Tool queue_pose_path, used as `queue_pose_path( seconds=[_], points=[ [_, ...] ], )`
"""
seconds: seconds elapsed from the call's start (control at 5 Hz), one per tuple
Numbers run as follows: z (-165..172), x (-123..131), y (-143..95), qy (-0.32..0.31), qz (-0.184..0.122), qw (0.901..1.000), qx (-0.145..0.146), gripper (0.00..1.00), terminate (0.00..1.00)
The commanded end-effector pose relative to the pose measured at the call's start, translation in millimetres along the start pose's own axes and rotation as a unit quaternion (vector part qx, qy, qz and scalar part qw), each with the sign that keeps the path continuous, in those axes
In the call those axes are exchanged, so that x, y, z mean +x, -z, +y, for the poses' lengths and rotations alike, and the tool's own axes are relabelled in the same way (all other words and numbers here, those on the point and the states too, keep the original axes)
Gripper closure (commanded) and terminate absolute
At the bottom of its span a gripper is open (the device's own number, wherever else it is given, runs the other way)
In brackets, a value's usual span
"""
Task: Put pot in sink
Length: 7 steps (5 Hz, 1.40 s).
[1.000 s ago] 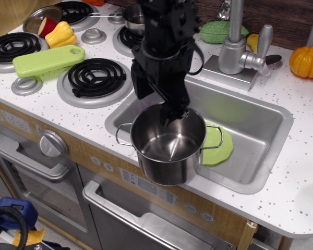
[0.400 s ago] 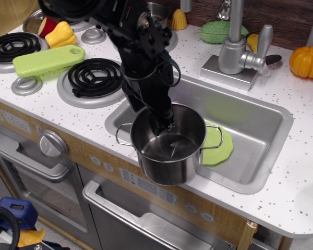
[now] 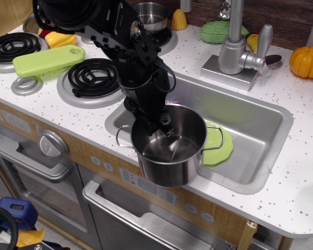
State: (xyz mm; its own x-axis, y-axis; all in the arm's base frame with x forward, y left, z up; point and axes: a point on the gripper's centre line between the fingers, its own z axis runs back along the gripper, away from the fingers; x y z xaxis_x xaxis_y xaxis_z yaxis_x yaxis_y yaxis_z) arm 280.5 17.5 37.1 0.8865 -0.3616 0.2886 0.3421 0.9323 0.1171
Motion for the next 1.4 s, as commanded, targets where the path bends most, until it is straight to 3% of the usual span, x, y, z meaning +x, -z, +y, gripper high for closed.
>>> queue_pose_path(
  seconds=[0.0, 0.4, 0.6, 0.8, 1.0, 1.2],
  points=[
    [2, 19, -17, 0.006, -0.018, 0.9996, 0.021, 1.00, 0.00],
    [39, 75, -30, 0.086, -0.031, 0.9936, 0.066, 1.00, 0.00],
    [47, 95, -23, 0.115, -0.050, 0.9891, 0.077, 1.00, 0.00],
    [48, 89, -4, 0.112, -0.068, 0.9895, 0.061, 1.00, 0.00],
    [44, 80, 10, 0.108, -0.091, 0.9889, 0.047, 0.00, 0.00],
    [41, 68, 28, 0.088, -0.124, 0.9883, 0.018, 0.00, 0.00]
  ],
)
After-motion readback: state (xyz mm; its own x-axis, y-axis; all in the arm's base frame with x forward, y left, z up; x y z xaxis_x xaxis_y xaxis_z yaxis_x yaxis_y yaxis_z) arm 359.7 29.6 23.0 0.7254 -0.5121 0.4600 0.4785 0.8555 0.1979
